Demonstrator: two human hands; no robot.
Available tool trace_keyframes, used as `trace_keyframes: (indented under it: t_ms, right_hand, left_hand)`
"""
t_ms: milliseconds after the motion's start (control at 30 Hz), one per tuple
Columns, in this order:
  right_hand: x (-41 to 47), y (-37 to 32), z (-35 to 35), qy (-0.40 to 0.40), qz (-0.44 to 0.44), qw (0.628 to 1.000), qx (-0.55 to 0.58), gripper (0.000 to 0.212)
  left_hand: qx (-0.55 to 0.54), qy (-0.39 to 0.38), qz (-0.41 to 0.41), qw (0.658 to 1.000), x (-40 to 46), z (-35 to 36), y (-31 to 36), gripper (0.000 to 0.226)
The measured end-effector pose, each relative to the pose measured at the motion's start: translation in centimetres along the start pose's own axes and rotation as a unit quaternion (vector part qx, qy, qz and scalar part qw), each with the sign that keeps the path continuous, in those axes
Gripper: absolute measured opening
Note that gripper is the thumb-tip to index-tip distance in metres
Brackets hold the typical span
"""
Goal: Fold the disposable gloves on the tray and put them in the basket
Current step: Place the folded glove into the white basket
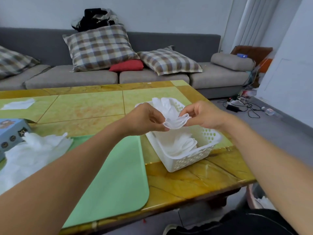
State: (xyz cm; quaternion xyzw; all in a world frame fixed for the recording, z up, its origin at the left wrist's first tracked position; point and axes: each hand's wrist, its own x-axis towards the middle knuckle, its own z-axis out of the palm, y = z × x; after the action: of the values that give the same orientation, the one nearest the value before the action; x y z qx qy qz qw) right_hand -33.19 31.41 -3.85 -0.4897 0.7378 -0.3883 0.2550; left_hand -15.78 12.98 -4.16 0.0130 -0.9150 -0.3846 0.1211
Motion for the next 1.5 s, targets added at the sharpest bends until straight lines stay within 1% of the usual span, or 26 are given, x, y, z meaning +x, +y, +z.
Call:
trace_keyframes:
  t_ms: [100,200,267,300,333,400,433,467,500,533,567,600,667,767,867,933,1000,1033,1100,1200,1267,1300,1367,1400,1433,1500]
  right_hand:
    - [-0.7,-0.2,-0.1,-0.050,0.014,0.994,-0.101,0.015]
    - [-1.5,-1.2,-0.4,-0.104,0.050,0.972,-0.205,0.024]
    - [-2.1,-2.5,-0.8,-0.149,0.079,0.955,-0.243,0.033]
    - [-2.3,-3.2,-1.1,-0.149,0.085,0.954,-0.247,0.032]
    - [-2.2,-3.8,-1.4,-0.125,0.079,0.959,-0.240,0.026]
    - [-1.5,-4.7,-1.4,-0.022,0.040,0.977,-0.208,0.010]
    - [-0.7,-5.0,-1.0,0.025,0.019,0.976,-0.214,0.014]
    - [0.1,-5.0,-0.4,0.039,0.005,0.969,-0.243,0.027]
    - [1.0,-5.1,0.5,0.014,0.010,0.960,-0.281,0.051]
    - [1.8,-5.0,1.7,-0.039,0.029,0.948,-0.315,0.079]
    - [2.5,-5.0,2.9,-0.097,0.053,0.933,-0.342,0.103]
    - [3.1,-4.9,3.8,-0.143,0.069,0.916,-0.368,0.118]
    - [3.9,-4.7,4.9,-0.177,0.093,0.895,-0.398,0.131]
    - [4.6,-4.1,5.2,-0.167,0.136,0.884,-0.415,0.145]
    - [5.8,-3.2,5.6,-0.181,0.149,0.879,-0.414,0.148]
    - [6.2,-2.7,5.6,-0.193,0.148,0.887,-0.391,0.146]
    - [6.5,-2.2,5.3,-0.200,0.136,0.907,-0.346,0.143]
    - [6.4,-2.1,5.2,-0.198,0.129,0.916,-0.325,0.142]
    - [6.6,-1.7,5.2,-0.199,0.132,0.921,-0.308,0.140]
    - [6.7,-1.3,5.6,-0.207,0.135,0.911,-0.331,0.134]
    - [6.9,-1.3,6.0,-0.212,0.144,0.899,-0.355,0.137]
    - [6.9,-1.5,6.2,-0.212,0.148,0.894,-0.367,0.139]
    - [6.9,-2.4,6.2,-0.211,0.154,0.886,-0.384,0.139]
    - [6.7,-3.2,5.8,-0.208,0.155,0.882,-0.393,0.137]
    - [6.4,-4.4,5.2,-0.198,0.159,0.881,-0.398,0.135]
    - [5.6,-7.4,4.1,-0.147,0.157,0.888,-0.406,0.127]
  left_hand:
    - [0.093,-0.084,-0.001,0.992,-0.1,0.4,0.3,0.011]
    - [0.118,-0.158,-0.021,0.980,-0.3,0.6,1.5,0.017]
    - [0.106,-0.188,-0.037,0.976,-0.5,0.6,2.2,0.016]
    - [0.098,-0.180,-0.035,0.978,-0.4,0.6,2.4,0.015]
    - [0.095,-0.148,-0.027,0.984,-0.3,0.5,2.5,0.015]
    - [0.124,-0.035,-0.008,0.992,0.1,0.2,2.2,0.021]
    - [0.165,0.019,-0.005,0.986,0.3,0.0,2.0,0.026]
    - [0.229,0.049,-0.013,0.972,0.5,-0.1,1.9,0.031]
    - [0.306,0.053,-0.032,0.950,0.5,-0.2,1.8,0.038]
    - [0.374,0.035,-0.060,0.925,0.6,0.1,1.5,0.046]
    - [0.413,0.012,-0.083,0.907,0.5,0.4,1.3,0.053]
    - [0.422,-0.003,-0.100,0.901,0.5,0.8,1.0,0.057]
    - [0.390,-0.015,-0.122,0.912,0.5,1.2,0.6,0.061]
    - [0.355,-0.044,-0.162,0.920,1.1,1.4,0.0,0.075]
    - [0.352,-0.063,-0.192,0.914,1.8,1.3,-0.9,0.074]
    - [0.343,-0.064,-0.208,0.914,2.2,1.4,-1.5,0.073]
    - [0.333,-0.051,-0.226,0.914,2.7,1.4,-2.1,0.071]
    - [0.330,-0.045,-0.233,0.913,2.9,1.3,-2.2,0.068]
    - [0.319,-0.039,-0.242,0.916,3.0,1.0,-2.3,0.057]
    - [0.286,-0.003,-0.243,0.927,2.9,0.7,-1.8,0.042]
    - [0.244,0.040,-0.236,0.940,2.6,0.7,-1.8,0.040]
    - [0.208,0.063,-0.231,0.948,2.5,0.8,-1.8,0.048]
    - [0.125,0.102,-0.218,0.962,2.3,0.7,-1.6,0.076]
    - [0.088,0.122,-0.212,0.966,2.3,0.5,-1.5,0.081]
    - [0.053,0.143,-0.206,0.967,2.2,0.1,-1.4,0.075]
    - [0.000,0.181,-0.196,0.964,1.5,-1.2,-1.0,0.057]
